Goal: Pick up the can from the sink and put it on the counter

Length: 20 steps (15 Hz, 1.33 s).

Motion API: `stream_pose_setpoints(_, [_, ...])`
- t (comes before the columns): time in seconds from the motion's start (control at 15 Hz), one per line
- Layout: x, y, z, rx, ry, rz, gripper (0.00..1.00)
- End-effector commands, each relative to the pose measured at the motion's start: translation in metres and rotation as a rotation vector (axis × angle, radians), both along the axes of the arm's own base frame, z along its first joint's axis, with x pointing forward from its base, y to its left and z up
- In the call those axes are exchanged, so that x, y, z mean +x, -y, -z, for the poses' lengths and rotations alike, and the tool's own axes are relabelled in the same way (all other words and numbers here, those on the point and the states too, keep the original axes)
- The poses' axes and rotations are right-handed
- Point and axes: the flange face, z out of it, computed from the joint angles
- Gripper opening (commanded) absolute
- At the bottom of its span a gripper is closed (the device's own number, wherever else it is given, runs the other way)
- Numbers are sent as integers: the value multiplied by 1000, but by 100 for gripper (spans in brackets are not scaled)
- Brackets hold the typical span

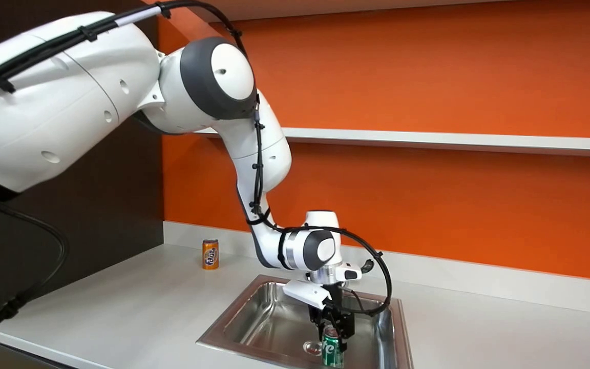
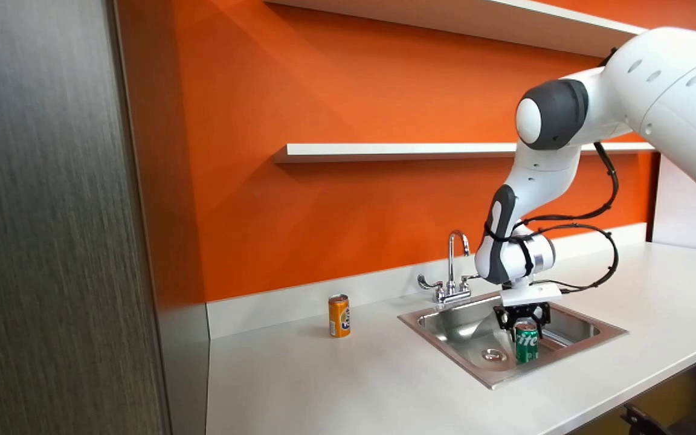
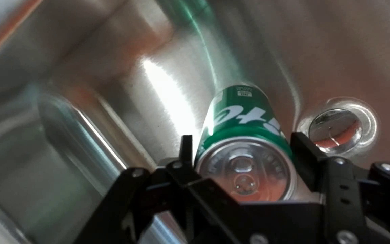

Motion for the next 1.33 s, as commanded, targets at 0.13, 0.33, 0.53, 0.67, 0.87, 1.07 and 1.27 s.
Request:
stream_pose_setpoints(0.13, [9, -2, -9, -1, 3, 4, 39])
stream_pose_setpoints(0.33, [9, -11, -22, -2, 14, -5, 39])
stream_pose_setpoints(0.53, [11, -23, -39, -7, 27, -22, 39])
stream_pose_setpoints(0.67, [11, -30, -50, -11, 37, -32, 39])
stream_pose_setpoints(0.87, [5, -45, -65, -6, 40, -46, 39])
stream_pose_setpoints(1.07, [-4, -61, -80, -1, 38, -66, 39])
stream_pose_setpoints(1.27, [-13, -82, -98, 5, 46, -96, 39])
